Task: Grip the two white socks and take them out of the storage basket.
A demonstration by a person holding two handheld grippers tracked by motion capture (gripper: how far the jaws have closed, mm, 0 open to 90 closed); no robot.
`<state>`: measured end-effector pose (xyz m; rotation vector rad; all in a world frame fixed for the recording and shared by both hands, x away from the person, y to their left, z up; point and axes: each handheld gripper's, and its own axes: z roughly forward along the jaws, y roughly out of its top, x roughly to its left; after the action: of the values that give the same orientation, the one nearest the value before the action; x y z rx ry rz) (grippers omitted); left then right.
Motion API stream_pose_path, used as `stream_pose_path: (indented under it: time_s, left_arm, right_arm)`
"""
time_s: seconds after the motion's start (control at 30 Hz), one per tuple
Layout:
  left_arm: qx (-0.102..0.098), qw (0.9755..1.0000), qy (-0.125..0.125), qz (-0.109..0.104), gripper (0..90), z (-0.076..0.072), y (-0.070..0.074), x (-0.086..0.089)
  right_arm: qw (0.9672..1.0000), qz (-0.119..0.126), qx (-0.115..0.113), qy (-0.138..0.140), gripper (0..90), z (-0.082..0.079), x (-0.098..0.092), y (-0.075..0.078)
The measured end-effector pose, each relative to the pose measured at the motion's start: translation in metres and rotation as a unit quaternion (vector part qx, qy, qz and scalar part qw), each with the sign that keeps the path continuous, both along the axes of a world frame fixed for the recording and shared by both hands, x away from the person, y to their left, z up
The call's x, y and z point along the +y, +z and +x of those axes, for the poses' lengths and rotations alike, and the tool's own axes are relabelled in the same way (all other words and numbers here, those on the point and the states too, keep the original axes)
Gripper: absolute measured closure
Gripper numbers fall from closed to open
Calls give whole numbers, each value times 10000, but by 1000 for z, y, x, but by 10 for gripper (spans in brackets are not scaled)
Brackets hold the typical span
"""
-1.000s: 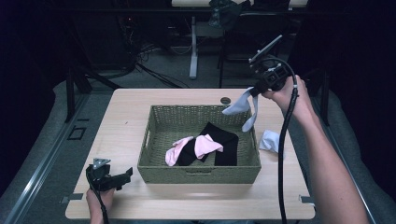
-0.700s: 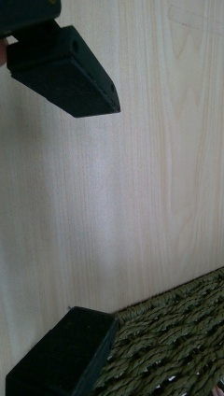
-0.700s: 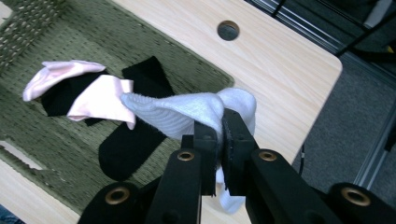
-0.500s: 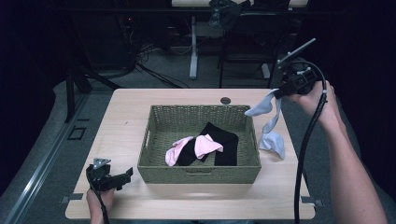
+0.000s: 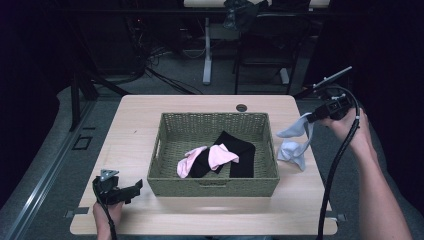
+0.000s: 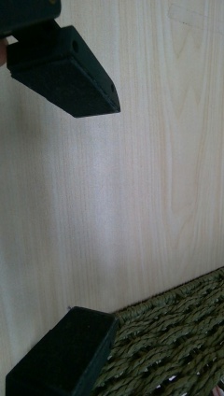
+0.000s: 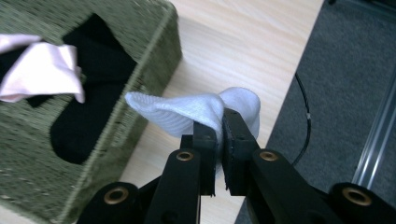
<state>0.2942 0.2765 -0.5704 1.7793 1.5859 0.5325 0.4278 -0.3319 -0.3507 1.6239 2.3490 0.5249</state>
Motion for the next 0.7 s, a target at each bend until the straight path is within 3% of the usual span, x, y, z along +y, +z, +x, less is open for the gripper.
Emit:
stream_pose_path:
  time_s: [0.17, 0.7]
  left_arm:
    - [8, 10000, -16, 18, 17, -1, 0, -1]
    - [-10, 10000, 0, 25, 17, -1, 0, -1]
  right_arm:
    - [9998, -67, 169, -60, 856, 2, -1, -26]
    - [9964, 2, 794, -298, 819, 12, 5, -131]
